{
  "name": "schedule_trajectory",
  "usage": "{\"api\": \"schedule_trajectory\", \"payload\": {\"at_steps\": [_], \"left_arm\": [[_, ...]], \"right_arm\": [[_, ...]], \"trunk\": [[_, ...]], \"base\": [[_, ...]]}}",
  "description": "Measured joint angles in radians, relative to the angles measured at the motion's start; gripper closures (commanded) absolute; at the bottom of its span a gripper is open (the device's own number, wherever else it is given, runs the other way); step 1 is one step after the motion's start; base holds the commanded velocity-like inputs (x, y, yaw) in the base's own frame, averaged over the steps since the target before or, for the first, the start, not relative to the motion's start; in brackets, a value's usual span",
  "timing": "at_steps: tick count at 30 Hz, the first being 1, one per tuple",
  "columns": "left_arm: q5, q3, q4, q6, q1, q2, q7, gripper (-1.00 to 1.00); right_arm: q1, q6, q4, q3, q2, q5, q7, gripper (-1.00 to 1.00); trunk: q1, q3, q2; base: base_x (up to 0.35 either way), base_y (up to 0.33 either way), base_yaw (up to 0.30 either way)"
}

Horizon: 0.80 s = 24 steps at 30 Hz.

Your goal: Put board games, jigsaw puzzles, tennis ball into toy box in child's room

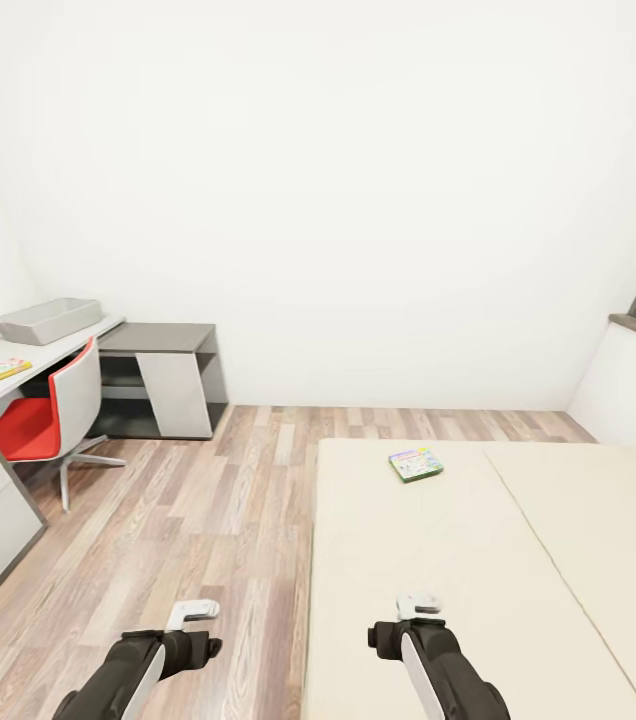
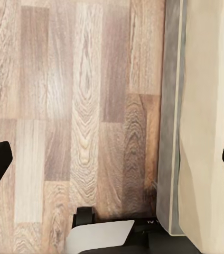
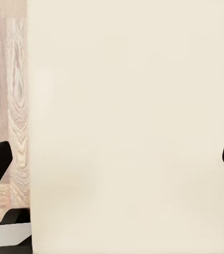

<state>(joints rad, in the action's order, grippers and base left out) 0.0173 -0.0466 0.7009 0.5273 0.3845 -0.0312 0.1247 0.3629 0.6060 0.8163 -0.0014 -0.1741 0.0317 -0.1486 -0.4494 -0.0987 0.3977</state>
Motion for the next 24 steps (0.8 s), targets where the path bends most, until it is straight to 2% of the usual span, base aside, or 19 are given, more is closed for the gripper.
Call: {"api": "schedule_trajectory", "payload": {"at_steps": [8,24], "left_arm": [[0.0,0.0,0.0,0.0,0.0,0.0,0.0,-1.0],[0.0,-0.001,0.0,0.0,0.0,0.0,0.0,-1.0]], "right_arm": [[0.0,0.0,0.0,0.0,0.0,0.0,0.0,-1.0],[0.0,0.0,0.0,0.0,0.0,0.0,0.0,-1.0]], "trunk": [[0.0,0.0,0.0],[0.0,0.0,0.0]], "base": [[0.0,-0.123,0.0],[0.0,-0.011,0.0]]}}
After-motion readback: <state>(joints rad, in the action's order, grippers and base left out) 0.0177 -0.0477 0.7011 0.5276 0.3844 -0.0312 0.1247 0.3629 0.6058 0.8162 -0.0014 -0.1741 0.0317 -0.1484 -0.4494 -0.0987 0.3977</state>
